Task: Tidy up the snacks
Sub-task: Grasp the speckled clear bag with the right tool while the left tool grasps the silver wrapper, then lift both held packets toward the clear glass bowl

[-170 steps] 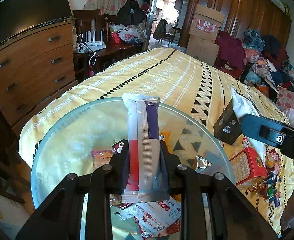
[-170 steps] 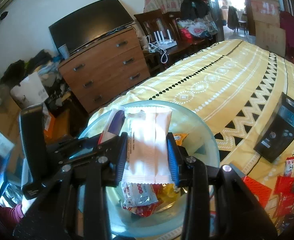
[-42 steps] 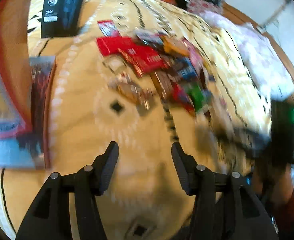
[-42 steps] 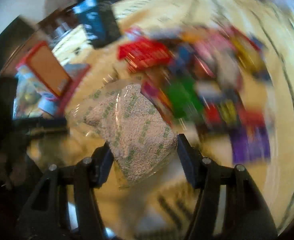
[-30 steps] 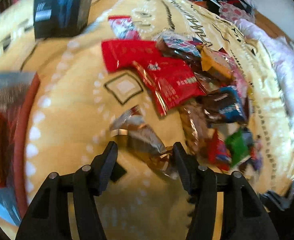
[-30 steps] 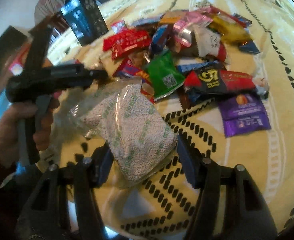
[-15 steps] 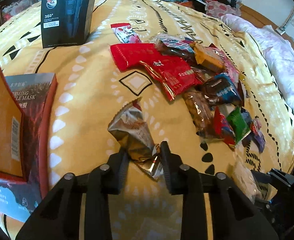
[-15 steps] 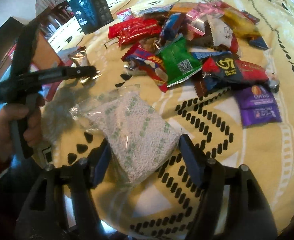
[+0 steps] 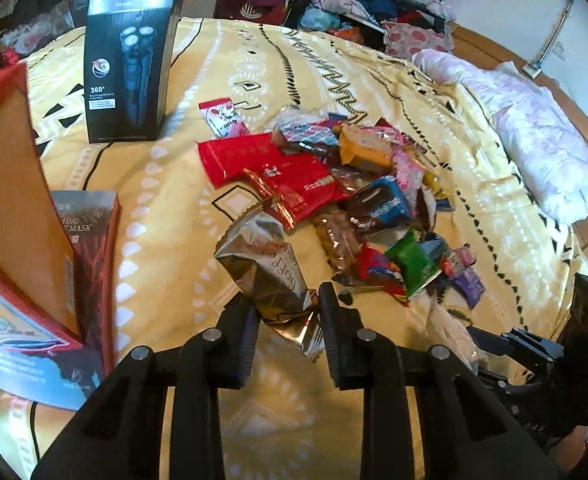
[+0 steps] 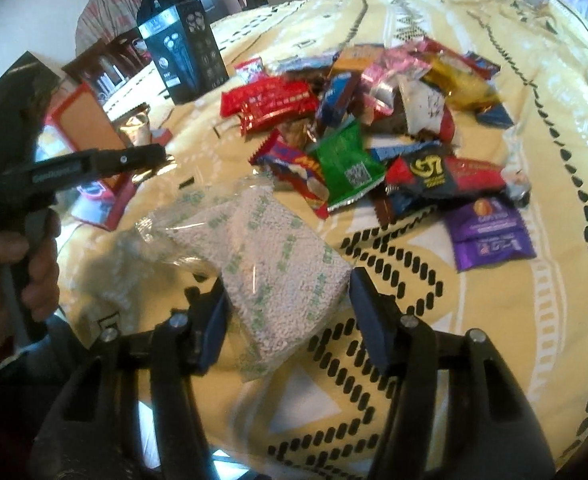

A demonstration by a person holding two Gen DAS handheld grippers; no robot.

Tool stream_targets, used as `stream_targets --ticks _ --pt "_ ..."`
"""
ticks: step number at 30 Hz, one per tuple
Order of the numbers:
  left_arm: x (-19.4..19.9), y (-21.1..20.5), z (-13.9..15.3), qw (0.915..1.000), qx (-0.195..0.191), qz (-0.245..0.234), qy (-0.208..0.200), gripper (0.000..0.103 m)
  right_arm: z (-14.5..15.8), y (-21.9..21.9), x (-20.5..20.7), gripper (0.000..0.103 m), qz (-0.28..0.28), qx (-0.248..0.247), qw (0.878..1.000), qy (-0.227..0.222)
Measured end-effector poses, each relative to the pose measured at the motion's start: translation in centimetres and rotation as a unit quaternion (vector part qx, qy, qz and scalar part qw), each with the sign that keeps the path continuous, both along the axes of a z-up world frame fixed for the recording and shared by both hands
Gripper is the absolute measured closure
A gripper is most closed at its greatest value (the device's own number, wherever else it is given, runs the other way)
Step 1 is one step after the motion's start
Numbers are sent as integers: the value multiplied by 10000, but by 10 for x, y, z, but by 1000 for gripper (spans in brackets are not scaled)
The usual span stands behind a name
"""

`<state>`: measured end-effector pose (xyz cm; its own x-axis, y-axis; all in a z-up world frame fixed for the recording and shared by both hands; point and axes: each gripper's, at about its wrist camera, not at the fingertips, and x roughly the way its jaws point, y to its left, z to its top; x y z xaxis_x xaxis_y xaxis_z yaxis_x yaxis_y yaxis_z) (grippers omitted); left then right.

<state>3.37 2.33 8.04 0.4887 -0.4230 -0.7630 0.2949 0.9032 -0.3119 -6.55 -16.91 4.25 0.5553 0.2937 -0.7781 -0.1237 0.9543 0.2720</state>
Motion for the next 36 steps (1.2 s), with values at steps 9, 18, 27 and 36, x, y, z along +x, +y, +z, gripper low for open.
stream_targets --ticks 9,18,27,36 --pt "-23 10 58 9983 -162 11 -561 74 43 1 2 48 -87 -147 9989 -442" --pt "-39 50 118 9931 -144 405 -1087 74 102 23 22 53 73 -225 9946 -1012" --pt "-50 113 144 9876 -150 892 -1285 74 142 60 52 90 379 -530 9878 -1413" --pt "-51 129 129 9895 -346 959 -1024 74 53 55 66 37 606 57 9981 -79"
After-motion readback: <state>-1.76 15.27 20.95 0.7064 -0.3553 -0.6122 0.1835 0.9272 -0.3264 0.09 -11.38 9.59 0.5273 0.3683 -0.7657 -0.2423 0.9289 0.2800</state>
